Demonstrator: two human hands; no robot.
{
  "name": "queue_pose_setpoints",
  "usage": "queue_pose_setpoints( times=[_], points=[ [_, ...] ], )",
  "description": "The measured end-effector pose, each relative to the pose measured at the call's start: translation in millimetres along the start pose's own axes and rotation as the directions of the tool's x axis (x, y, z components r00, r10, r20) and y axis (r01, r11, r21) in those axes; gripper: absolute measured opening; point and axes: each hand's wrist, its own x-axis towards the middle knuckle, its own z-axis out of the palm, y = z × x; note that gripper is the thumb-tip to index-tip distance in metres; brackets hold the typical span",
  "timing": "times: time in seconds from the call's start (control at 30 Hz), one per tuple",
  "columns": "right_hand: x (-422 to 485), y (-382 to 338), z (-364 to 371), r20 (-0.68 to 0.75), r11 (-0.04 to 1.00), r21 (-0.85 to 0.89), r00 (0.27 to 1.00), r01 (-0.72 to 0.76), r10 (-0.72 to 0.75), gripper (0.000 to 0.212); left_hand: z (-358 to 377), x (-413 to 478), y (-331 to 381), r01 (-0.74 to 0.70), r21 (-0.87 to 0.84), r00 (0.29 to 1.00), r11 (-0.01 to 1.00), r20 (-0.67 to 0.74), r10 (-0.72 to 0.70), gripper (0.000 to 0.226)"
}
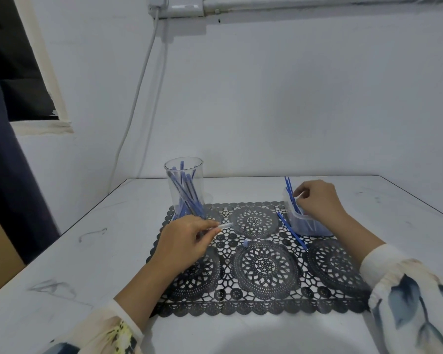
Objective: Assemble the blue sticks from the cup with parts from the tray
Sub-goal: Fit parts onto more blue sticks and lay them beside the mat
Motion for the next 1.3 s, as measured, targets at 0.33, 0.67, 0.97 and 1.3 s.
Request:
queue_pose_setpoints(
  times=[0.33, 0.67, 0.97, 1.3],
  points=[
    [0, -2, 6, 0.115, 0.979, -0.112, 0.976, -0.172, 0.185, 0.023, 2, 0, -1, 0.021, -0.029, 1.0, 0.999, 0.015, -0.021, 0.018],
    [-6, -5, 2, 0.039, 0.989, -0.037, 0.989, -0.14, 0.141, 0.023, 3, -1, -2, 0.038, -0.021, 0.999, 0.999, 0.031, -0.037, 0.017],
    [-4, -9, 2, -0.063, 0.994, 0.101, 0.997, 0.041, -0.035, 0.03, 2, -1, -2, 0.04, -0.021, 0.999, 0.999, 0.029, -0.039, 0.018],
    [-15, -40, 1, -0.325, 0.885, 0.071, 0.85, 0.459, -0.415, 0.016, 0, -1, 0, 0.047, -0.011, 0.998, 0.999, 0.031, -0.047, 0.019]
  ],
)
